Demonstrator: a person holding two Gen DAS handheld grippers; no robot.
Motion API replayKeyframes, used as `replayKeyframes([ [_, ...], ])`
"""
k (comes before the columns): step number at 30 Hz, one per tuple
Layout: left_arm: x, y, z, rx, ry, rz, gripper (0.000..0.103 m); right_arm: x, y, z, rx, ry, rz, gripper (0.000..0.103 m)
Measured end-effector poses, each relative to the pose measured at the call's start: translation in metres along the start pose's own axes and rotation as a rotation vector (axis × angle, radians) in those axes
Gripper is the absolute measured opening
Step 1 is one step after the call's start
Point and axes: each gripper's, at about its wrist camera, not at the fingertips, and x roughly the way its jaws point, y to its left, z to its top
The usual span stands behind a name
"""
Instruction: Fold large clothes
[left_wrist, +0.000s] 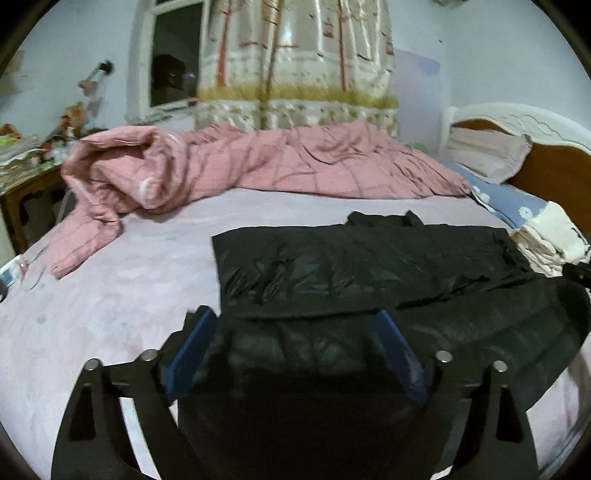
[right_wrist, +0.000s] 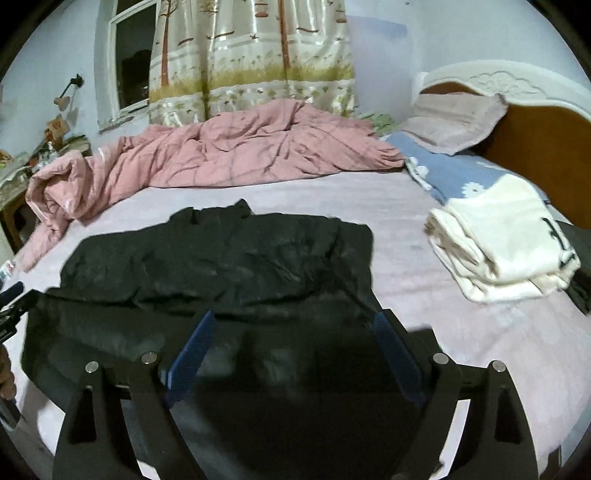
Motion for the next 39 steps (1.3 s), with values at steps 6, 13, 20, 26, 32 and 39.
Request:
replayKeyframes([
  [6,-0.019,-0.005,-0.017,-0.023,-0.050,-0.014,0.103,-0.010,-0.001,-0.032,0.054,-0.021,0.015,0.090],
  [13,-0.011,-0.016,-0.032,-0.002,0.010,-0.001,0.103,-0.010,0.000,-0.055,0.041,-0.037,-0.009,0.103],
  [20,0.007,-0.020,-0.060,0.002,0.121,0.005,0.103,0.004,0.003,-0.070,0.009,0.022,-0.004,0.103],
  [26,0.004,-0.021,-0.069,0.007,0.133,0.039,0.103,0.014,0.006,-0.079,0.020,0.064,-0.030,0.103],
  [32,-0.001,-0.023,-0.075,0.022,0.146,0.066,0.103,0.010,0.006,-0.090,0.012,0.093,-0.040,0.103],
  [39,-0.026,-0.024,-0.069,0.038,0.059,0.094,0.103,-0.020,-0.007,-0.090,0.078,0.027,0.012,0.103],
])
